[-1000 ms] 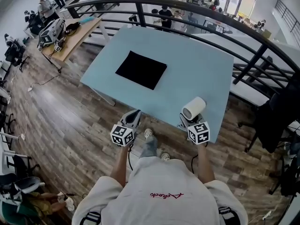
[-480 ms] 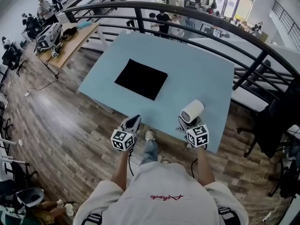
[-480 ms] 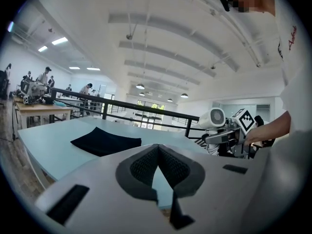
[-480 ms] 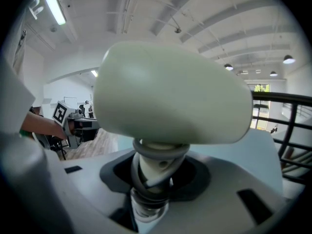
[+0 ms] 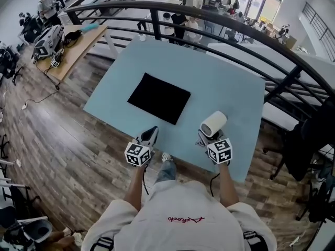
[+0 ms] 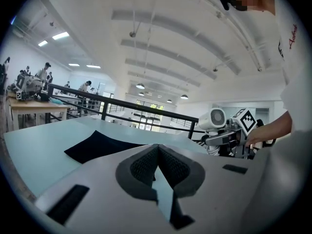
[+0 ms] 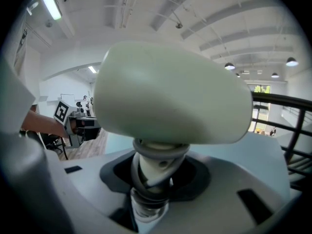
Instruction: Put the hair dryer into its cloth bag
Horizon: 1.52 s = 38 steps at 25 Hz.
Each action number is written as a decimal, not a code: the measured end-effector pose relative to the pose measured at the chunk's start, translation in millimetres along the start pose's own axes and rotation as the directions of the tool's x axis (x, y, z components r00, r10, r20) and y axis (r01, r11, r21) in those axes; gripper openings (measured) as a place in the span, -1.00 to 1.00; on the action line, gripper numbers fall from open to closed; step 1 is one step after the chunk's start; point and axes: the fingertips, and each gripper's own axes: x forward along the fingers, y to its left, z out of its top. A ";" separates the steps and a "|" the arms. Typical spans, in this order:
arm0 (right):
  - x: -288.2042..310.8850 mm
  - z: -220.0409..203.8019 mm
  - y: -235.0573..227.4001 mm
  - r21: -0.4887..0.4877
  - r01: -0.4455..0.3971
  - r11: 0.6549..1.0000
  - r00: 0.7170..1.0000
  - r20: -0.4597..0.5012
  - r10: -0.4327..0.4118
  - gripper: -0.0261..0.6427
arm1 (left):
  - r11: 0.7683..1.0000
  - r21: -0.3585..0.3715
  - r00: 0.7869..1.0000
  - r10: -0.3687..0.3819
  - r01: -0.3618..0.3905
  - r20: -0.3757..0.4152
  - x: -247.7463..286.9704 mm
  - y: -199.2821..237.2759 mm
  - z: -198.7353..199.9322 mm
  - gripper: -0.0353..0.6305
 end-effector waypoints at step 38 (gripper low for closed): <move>74.0 34.1 -70.1 0.016 0.073 0.997 0.995 -0.066 -0.071 -0.44 | 0.988 0.011 0.975 -0.147 0.151 -0.167 136.7 46.6 0.1 -0.87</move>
